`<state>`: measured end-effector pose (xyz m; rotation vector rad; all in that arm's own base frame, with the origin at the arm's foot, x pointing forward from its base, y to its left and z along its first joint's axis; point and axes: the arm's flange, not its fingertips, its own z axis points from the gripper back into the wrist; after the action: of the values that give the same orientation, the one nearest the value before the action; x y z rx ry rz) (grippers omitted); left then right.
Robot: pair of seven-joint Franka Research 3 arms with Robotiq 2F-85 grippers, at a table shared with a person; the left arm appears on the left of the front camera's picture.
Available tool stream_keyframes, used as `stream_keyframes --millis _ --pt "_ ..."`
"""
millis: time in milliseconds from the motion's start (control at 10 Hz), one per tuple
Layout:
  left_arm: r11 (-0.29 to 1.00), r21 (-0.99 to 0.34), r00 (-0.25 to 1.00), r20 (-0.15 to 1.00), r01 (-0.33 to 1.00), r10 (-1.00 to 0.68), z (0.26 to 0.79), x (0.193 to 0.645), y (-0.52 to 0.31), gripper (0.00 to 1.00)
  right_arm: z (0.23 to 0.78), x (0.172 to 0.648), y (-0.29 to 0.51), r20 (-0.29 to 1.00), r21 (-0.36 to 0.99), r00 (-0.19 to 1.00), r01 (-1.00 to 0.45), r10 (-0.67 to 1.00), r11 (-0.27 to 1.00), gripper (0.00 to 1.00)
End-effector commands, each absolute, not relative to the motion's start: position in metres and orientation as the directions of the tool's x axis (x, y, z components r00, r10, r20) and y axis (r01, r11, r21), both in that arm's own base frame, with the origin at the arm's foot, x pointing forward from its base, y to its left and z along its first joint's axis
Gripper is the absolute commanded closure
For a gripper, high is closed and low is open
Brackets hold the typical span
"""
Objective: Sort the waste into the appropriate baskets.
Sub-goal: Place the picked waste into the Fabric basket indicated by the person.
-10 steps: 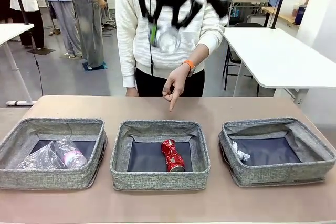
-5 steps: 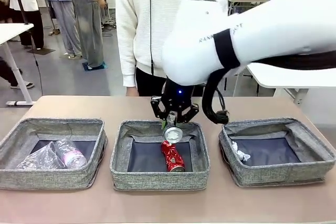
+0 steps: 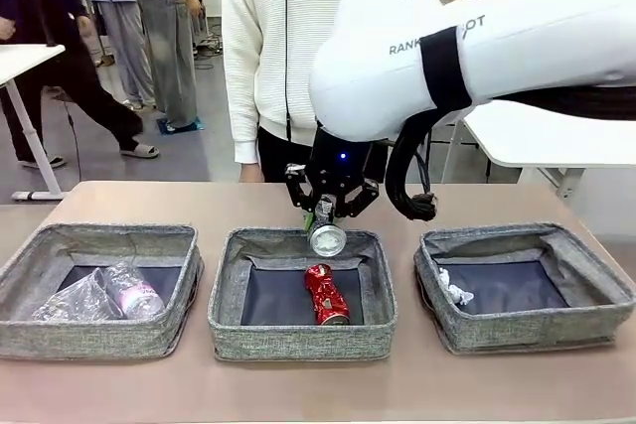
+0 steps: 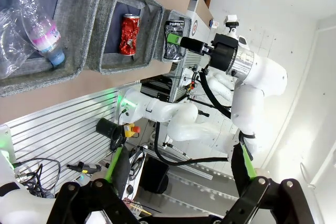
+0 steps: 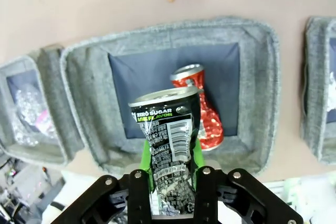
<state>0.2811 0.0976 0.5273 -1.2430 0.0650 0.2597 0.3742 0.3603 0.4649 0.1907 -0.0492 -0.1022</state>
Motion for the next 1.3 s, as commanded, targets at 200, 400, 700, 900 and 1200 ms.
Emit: stream_keyframes --millis 200,400,700,900,1200 --pt "0.295 -0.931 0.972 -0.177 -0.216 0.153 0.529 0.28 0.098 0.0 0.467 0.375 0.36 0.009 0.188 0.996 0.089 -0.092 0.978 0.0" --pt "0.295 -0.931 0.972 -0.177 -0.216 0.153 0.529 0.28 0.098 0.0 0.467 0.375 0.361 0.005 0.187 0.996 0.087 -0.089 0.978 0.0" --pt "0.295 -0.931 0.972 -0.177 -0.216 0.153 0.529 0.28 0.098 0.0 0.466 0.377 0.36 -0.019 0.192 0.996 0.09 -0.088 0.977 0.0" --pt "0.295 -0.931 0.972 -0.177 -0.216 0.153 0.529 0.28 0.098 0.0 0.466 0.377 0.36 -0.052 0.219 0.996 0.084 -0.074 0.972 0.0" --pt "0.295 -0.931 0.972 -0.177 -0.216 0.153 0.529 0.28 0.098 0.0 0.52 0.391 0.308 -0.475 0.658 0.83 0.116 0.291 0.744 0.0"
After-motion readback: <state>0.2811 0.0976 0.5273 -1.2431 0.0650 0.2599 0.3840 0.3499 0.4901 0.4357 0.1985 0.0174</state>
